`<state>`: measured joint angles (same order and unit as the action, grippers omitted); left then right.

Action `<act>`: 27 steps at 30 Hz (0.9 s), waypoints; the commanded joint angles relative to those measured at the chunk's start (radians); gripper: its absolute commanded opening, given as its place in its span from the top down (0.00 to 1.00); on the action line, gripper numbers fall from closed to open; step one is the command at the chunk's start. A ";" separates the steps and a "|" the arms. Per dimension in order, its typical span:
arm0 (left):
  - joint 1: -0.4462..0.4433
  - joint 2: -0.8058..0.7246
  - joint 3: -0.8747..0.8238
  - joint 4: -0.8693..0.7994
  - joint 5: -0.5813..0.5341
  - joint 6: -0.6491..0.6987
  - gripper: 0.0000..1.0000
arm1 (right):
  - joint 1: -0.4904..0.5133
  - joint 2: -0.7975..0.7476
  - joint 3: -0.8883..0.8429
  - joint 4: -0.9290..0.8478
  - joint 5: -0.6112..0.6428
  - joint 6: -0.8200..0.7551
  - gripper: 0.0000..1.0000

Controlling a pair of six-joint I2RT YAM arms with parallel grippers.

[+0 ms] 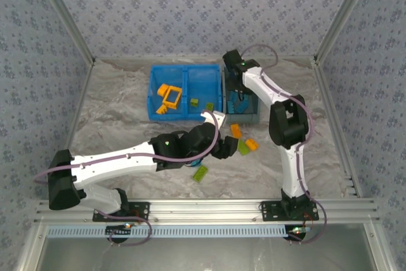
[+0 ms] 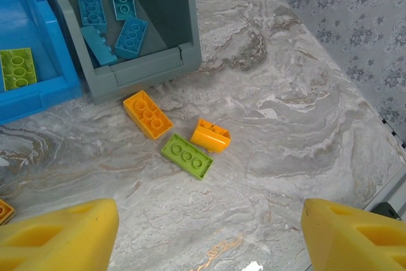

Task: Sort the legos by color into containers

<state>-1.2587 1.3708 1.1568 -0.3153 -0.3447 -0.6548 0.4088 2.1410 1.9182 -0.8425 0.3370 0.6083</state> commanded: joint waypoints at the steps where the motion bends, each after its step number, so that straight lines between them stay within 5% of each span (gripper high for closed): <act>1: -0.008 0.012 0.043 -0.010 -0.019 0.001 0.24 | 0.022 -0.181 0.007 -0.010 0.030 -0.016 0.43; 7: 0.010 0.033 0.060 -0.097 -0.040 -0.067 0.23 | 0.048 -0.485 -0.190 0.074 0.022 -0.034 0.42; 14: 0.096 0.110 0.089 -0.274 0.033 -0.113 0.23 | 0.146 -0.991 -0.676 0.279 -0.127 -0.152 0.37; 19: 0.243 0.193 0.115 -0.414 0.178 0.140 0.18 | 0.300 -1.286 -1.039 0.341 -0.256 -0.102 0.35; 27: 0.451 0.362 0.159 -0.545 0.291 0.431 0.17 | 0.629 -1.527 -1.401 0.546 -0.223 0.079 0.31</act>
<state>-0.8387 1.7142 1.2755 -0.7670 -0.1211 -0.3668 0.9604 0.6498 0.5621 -0.4236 0.0971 0.6056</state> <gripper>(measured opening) 0.832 0.683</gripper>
